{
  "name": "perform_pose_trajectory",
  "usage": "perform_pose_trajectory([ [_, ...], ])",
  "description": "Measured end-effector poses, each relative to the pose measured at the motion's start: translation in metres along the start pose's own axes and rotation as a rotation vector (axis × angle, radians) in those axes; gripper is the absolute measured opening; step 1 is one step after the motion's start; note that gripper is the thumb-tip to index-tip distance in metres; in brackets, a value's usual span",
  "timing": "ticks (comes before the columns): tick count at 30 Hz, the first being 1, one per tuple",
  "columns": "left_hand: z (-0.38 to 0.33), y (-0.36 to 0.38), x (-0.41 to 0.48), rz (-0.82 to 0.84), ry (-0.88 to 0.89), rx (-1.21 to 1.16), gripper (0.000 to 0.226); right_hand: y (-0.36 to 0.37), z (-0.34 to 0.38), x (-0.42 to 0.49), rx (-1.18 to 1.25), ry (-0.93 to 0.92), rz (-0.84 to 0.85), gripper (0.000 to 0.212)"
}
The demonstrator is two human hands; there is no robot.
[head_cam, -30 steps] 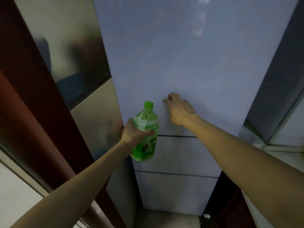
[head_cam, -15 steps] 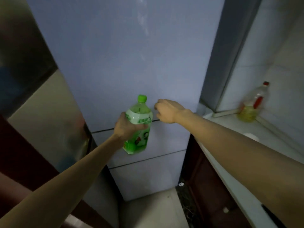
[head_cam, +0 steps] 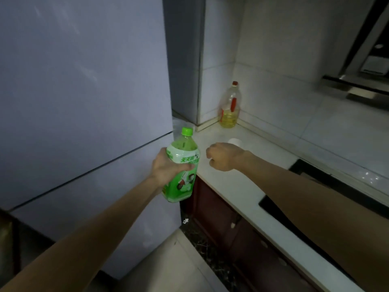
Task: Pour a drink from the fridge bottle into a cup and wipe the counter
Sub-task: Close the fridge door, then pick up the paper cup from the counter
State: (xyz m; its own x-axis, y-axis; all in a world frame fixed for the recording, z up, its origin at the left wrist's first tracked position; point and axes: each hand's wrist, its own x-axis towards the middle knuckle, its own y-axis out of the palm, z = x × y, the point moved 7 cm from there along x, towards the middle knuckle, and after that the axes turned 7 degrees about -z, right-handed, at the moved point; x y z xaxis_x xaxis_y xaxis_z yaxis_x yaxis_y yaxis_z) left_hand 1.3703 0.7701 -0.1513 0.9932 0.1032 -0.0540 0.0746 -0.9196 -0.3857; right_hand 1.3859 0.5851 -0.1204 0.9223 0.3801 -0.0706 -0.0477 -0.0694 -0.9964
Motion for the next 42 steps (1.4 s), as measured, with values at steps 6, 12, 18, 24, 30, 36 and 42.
perform_pose_trajectory([
  [6, -0.025, 0.068, 0.007, 0.111, 0.039, -0.004, 0.078, 0.023, -0.062, -0.036, 0.031, 0.131, 0.023, 0.031],
  [12, -0.025, 0.113, 0.023, 0.156, -0.026, -0.025, 0.094, 0.060, -0.122, -0.053, 0.056, 0.250, 0.082, 0.032],
  [18, -0.021, 0.146, 0.046, 0.155, -0.087, -0.022, 0.095, 0.082, -0.173, -0.046, 0.094, 0.305, 0.122, 0.034],
  [24, -0.013, 0.165, 0.073, 0.130, -0.128, 0.033, 0.091, 0.111, -0.195, -0.040, 0.136, 0.329, 0.188, 0.036],
  [30, 0.000, 0.188, 0.116, 0.153, -0.147, 0.106, 0.096, 0.135, -0.221, -0.019, 0.166, 0.394, 0.226, 0.036],
  [36, 0.021, 0.211, 0.170, 0.196, -0.192, 0.119, 0.101, 0.152, -0.246, 0.021, 0.197, 0.478, 0.265, 0.038],
  [42, 0.041, 0.229, 0.230, 0.208, -0.229, 0.100, 0.086, 0.157, -0.268, 0.074, 0.234, 0.582, 0.187, 0.044],
])
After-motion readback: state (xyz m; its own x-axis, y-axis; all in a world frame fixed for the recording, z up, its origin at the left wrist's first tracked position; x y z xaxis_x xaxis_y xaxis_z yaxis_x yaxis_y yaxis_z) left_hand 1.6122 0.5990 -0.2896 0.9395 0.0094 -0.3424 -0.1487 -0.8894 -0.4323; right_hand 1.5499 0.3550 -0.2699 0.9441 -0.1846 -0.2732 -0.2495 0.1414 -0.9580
